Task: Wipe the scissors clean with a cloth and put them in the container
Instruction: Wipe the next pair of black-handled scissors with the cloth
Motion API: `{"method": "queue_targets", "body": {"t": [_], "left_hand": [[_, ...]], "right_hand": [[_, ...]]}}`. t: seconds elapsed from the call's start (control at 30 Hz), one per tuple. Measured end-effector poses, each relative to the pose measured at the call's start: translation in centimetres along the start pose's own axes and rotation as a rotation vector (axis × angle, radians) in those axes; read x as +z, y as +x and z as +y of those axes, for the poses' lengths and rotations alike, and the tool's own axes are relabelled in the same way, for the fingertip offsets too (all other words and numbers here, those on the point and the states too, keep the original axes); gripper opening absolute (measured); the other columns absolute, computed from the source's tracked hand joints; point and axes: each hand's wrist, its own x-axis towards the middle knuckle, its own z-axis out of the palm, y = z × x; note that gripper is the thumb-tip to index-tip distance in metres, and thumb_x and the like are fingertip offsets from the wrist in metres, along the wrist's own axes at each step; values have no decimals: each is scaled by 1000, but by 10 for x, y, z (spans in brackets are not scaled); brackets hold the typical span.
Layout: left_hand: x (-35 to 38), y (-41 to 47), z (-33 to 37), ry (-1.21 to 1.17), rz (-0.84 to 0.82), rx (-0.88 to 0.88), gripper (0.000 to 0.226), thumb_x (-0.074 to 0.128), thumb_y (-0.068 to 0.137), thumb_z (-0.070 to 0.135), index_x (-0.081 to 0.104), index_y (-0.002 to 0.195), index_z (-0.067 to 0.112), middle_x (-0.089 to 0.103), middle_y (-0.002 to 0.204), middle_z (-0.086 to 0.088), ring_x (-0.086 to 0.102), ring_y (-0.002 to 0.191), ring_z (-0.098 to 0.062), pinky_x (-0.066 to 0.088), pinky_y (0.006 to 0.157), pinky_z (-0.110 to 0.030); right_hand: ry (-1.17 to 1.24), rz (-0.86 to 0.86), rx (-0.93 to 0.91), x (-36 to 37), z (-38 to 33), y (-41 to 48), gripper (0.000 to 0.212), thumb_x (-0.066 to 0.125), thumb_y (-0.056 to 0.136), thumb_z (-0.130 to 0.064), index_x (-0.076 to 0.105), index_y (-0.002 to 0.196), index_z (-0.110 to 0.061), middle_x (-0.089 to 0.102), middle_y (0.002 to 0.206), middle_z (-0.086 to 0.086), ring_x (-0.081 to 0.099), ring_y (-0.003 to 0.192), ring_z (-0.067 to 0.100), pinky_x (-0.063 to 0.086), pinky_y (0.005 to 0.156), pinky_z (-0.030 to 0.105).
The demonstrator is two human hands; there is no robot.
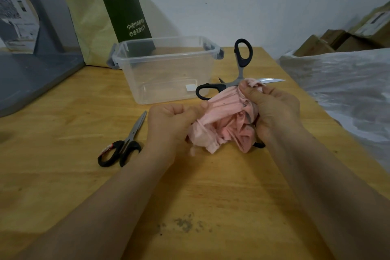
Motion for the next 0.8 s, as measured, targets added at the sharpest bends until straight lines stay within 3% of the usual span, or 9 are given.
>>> {"method": "queue_targets", "body": {"t": [0.1, 0.23, 0.3, 0.4, 0.57, 0.7, 0.8], "left_hand": [[0, -1, 0, 93, 61, 120, 48, 67, 85, 29, 59, 69, -16, 56, 58, -30, 52, 43, -31, 41, 41, -32], [-6, -3, 3, 216, 48, 218, 54, 67, 85, 31, 49, 52, -8, 46, 38, -11, 46, 30, -24, 33, 33, -38], [-6, -1, 5, 143, -13, 166, 39, 69, 83, 23, 61, 59, -7, 59, 50, -18, 57, 42, -23, 46, 41, -38], [-4, -1, 9, 22, -161, 46, 12, 64, 85, 5, 71, 75, 7, 71, 66, -4, 66, 62, -11, 57, 60, -23], [-6, -1, 11, -18, -125, 24, 5, 70, 76, 2, 70, 72, 4, 69, 57, -2, 61, 50, -8, 54, 51, -19], [-7, 0, 11, 28, -7, 49, 24, 74, 76, 14, 63, 61, -1, 55, 43, -3, 46, 37, -9, 41, 39, -17], [-8, 2, 12, 146, 131, 152, 46, 64, 86, 29, 50, 47, 10, 42, 39, 4, 36, 38, -7, 36, 42, -15]], "right_hand": [[-40, -10, -17, 1, 3, -1, 20, 81, 68, -4, 70, 85, -4, 73, 86, 14, 71, 82, 27, 58, 78, 44], [-71, -39, -43, 2, 5, -1, 17, 81, 67, -3, 69, 79, -5, 72, 86, 16, 71, 84, 30, 57, 81, 47], [-86, -39, -44, 1, 5, 1, 19, 82, 66, -3, 70, 80, -4, 72, 86, 16, 71, 84, 30, 57, 81, 47], [-93, -23, -46, -1, 4, 3, 21, 82, 66, -4, 70, 83, -5, 73, 86, 15, 71, 83, 28, 57, 80, 46], [-100, -12, -58, -3, 4, 6, 20, 83, 65, -5, 70, 81, -6, 73, 86, 14, 71, 83, 28, 57, 81, 45], [-112, -32, -43, -3, 5, 7, 30, 84, 64, -6, 70, 90, -2, 72, 90, 16, 71, 87, 30, 57, 82, 46], [-123, -85, -27, -4, 3, 5, 48, 85, 58, -9, 68, 102, 0, 72, 92, 16, 71, 85, 28, 58, 77, 40]]}}
